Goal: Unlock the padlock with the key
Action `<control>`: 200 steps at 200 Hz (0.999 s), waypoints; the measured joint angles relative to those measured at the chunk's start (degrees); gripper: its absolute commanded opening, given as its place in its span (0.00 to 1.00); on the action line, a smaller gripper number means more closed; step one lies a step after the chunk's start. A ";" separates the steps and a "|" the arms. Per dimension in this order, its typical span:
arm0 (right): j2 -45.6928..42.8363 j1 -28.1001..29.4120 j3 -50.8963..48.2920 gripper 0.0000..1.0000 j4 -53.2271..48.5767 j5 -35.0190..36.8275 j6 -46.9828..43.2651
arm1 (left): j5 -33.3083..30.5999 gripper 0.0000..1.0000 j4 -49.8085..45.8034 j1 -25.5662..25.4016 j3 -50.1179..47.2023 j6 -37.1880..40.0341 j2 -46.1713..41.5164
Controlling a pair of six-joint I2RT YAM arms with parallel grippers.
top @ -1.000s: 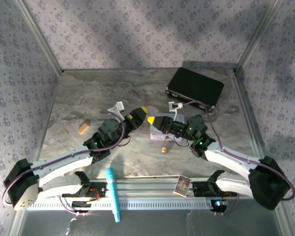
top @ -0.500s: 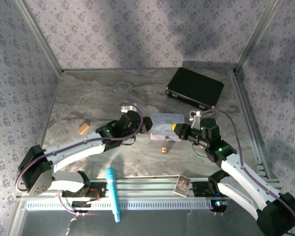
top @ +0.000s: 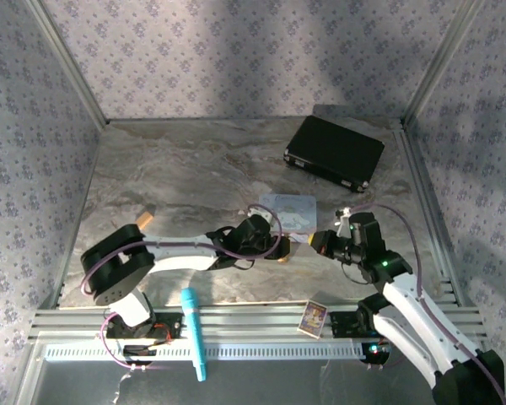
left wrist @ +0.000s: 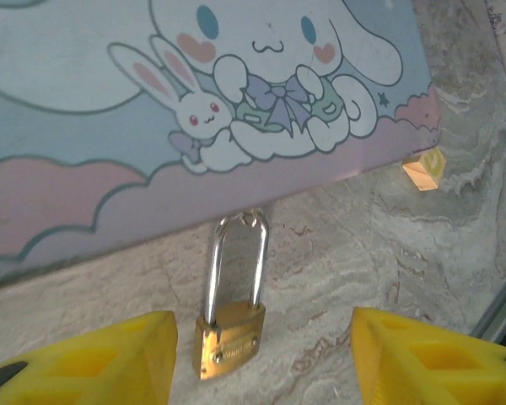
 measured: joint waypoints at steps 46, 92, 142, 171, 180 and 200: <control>-2.73 -0.85 -0.04 0.00 -1.97 -1.49 -0.68 | 1.16 0.57 5.44 0.04 0.26 0.98 5.64; -2.99 -1.07 -0.31 0.00 -2.99 -2.40 -0.68 | 0.13 0.55 6.78 -0.24 0.31 0.96 7.89; -3.02 -1.60 -1.29 0.00 -2.84 -2.54 -0.66 | -1.14 0.37 8.28 -1.49 2.38 0.37 11.15; -2.95 -1.60 -2.67 0.00 -2.60 -2.73 -0.59 | -2.51 0.26 8.28 -1.77 2.43 -1.22 11.69; -2.95 -1.60 -2.86 0.00 -2.43 -2.84 -0.59 | -3.17 0.24 8.31 -1.77 2.49 -2.01 11.69; -2.95 -1.60 -3.04 0.00 -1.99 -2.99 -0.44 | -4.04 0.15 8.72 -1.77 2.49 -4.07 11.69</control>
